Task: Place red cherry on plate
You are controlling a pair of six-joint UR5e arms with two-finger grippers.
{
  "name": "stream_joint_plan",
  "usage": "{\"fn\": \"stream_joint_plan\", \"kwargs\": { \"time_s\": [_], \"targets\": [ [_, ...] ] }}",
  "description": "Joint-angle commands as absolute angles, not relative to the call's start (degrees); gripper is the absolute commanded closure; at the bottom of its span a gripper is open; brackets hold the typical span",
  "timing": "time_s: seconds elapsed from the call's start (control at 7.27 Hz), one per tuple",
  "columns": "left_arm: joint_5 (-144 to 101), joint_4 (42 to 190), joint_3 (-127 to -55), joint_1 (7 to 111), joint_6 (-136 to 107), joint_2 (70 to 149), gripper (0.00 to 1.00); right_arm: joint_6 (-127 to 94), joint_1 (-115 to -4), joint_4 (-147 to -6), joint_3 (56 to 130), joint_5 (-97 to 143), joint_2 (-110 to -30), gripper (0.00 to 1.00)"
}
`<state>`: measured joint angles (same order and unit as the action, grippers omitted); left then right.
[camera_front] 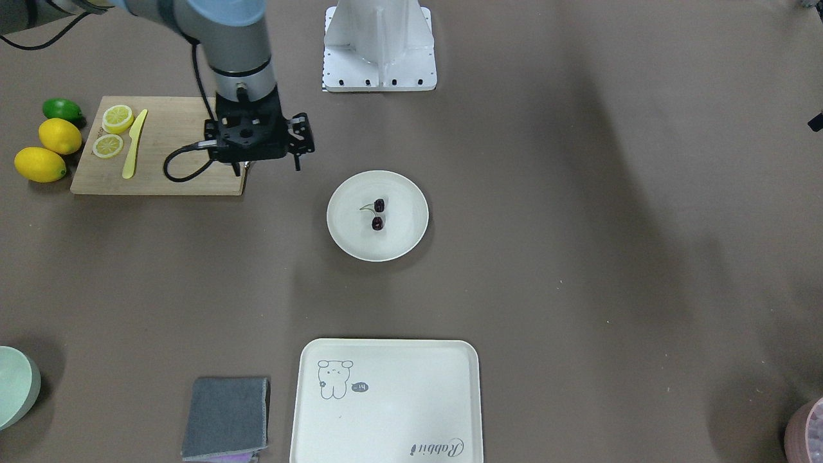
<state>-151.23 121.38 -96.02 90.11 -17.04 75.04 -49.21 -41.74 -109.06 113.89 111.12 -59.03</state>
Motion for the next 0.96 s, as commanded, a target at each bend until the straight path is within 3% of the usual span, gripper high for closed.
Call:
{"fn": "stream_joint_plan", "kwargs": {
  "time_s": [0.0,0.28,0.83],
  "targets": [
    [-151.26,121.38,-96.15,89.30,-16.09,75.32,0.02,-35.15,-54.43,-108.90,114.10,119.05,-67.55,0.00],
    [-151.17,121.29,-96.07,88.42,-13.81,75.32,0.02,-25.00,-63.34,-108.55,111.62,122.68,-70.39,0.00],
    [-144.24,116.05,-91.86,92.44,-11.60,73.91,0.02,-10.50,-67.04,-105.74,103.73,125.66,-72.14,0.00]
  ]
}}
